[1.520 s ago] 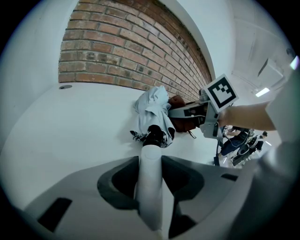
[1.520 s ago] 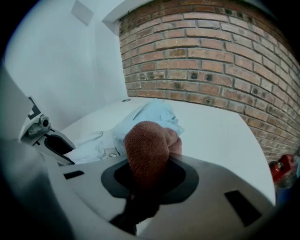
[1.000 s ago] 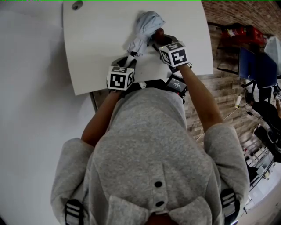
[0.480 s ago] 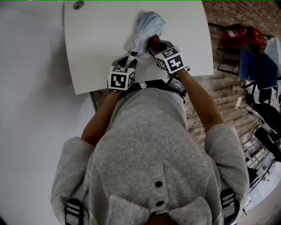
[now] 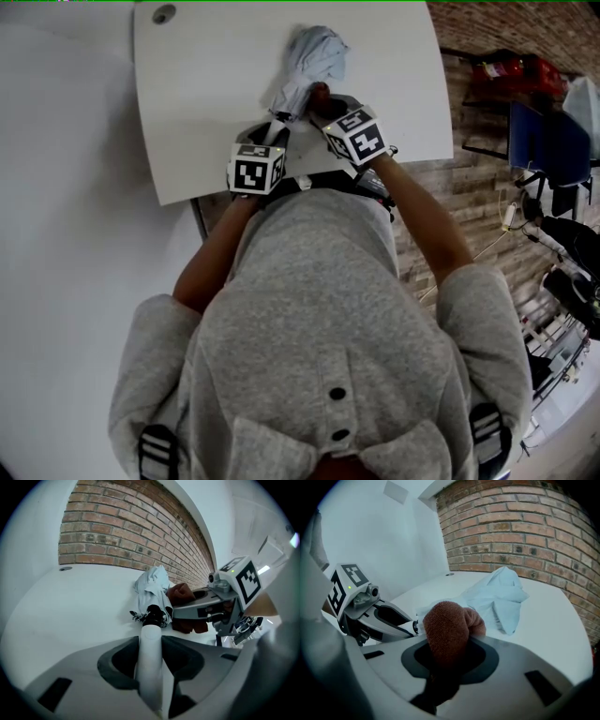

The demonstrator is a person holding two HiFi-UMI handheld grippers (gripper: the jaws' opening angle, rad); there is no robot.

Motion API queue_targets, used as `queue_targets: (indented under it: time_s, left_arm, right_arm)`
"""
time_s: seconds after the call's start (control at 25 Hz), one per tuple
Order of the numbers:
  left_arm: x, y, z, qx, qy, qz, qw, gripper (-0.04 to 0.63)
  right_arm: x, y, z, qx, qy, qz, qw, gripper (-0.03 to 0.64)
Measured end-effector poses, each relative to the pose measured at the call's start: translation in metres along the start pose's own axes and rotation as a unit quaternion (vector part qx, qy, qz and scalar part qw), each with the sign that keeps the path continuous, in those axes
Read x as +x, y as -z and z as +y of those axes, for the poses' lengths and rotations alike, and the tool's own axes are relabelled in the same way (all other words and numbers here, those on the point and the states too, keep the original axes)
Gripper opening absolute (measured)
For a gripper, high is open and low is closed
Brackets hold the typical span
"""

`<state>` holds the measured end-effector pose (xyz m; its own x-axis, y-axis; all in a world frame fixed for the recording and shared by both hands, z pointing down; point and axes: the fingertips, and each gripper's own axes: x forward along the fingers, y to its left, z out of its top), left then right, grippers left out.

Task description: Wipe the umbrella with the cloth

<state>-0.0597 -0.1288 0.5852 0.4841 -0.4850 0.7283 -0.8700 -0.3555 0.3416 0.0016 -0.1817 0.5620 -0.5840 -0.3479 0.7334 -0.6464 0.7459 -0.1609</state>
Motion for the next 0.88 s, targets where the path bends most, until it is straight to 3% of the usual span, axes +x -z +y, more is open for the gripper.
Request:
queue_targets:
  time_s: [0.56,0.88]
  left_arm:
    - [0.001,-0.001,-0.001,0.000,0.002,0.002,1.0000,0.156]
    - [-0.001,-0.001,0.001,-0.001,0.004,0.002,1.0000,0.155]
  right_arm:
    - [-0.001,0.007,0.040,-0.005,-0.038,0.004,0.999,0.100]
    - [-0.007,0.004,0.057,-0.014,-0.086,0.021,0.996,0.100]
